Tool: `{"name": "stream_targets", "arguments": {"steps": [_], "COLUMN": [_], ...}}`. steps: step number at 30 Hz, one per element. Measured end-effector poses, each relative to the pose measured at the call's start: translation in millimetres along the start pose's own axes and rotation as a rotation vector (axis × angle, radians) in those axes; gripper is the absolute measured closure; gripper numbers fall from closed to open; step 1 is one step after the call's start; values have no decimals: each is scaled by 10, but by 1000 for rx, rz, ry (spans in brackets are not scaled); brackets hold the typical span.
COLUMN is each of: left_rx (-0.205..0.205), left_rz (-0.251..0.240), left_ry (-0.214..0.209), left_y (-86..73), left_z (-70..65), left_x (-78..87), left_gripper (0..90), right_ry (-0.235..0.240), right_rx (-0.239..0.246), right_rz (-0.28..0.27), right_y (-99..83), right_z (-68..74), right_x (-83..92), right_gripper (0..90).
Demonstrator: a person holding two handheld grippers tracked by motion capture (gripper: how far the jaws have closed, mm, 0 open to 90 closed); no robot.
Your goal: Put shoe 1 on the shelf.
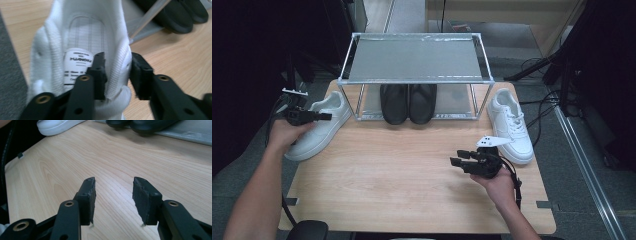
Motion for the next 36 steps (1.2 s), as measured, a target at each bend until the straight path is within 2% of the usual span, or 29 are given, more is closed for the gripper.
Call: {"name": "stream_targets", "arguments": {"steps": [2,4,6,8,9,13,17,21,25,30,36], "left_rx": [2,-4,17,35,55,77,78,97,81,52,-4], "left_rz": [2,7,26,27,21,5,21,-6,-27,-23,-7], "left_ry": [-16,-11,-5,-7,-25,-67,-71,-91,-119,-121,-113], "left_y": [0,5,16,22,19,-22,-89,-165,-226,-267,-336], "left_z": [7,-11,-12,-1,14,19,-31,-112,-242,-457,-720], "left_x": [19,34,67,107,140,233,315,416,521,591,592], "left_gripper": [747,786,813,822,826,830,830,830,829,829,829], "right_ry": [-4,-6,-6,-7,-6,-4,-1,0,5,15,26], "right_rx": [2,5,7,5,11,16,20,22,18,18,16], "right_rz": [1,2,3,1,1,3,5,5,2,2,-4], "right_y": [-2,-1,-1,0,2,12,21,44,77,124,178], "right_z": [-3,-8,-8,-9,-10,-1,-6,-10,0,-3,-16], "right_x": [-1,-3,-4,-8,-11,-21,-33,-50,-81,-130,-149], "right_gripper": [545,545,544,544,546,546,546,546,537,522,506]}}
Point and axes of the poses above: each handheld gripper's, and its own axes: x roughly backward along the jaws, y roughly out of its top, z roughly to its left, the point moved 3 cm from there along -x, roughly forward along the jaws, and after that the axes turned 12 degrees about z, right-handed, at the moved point
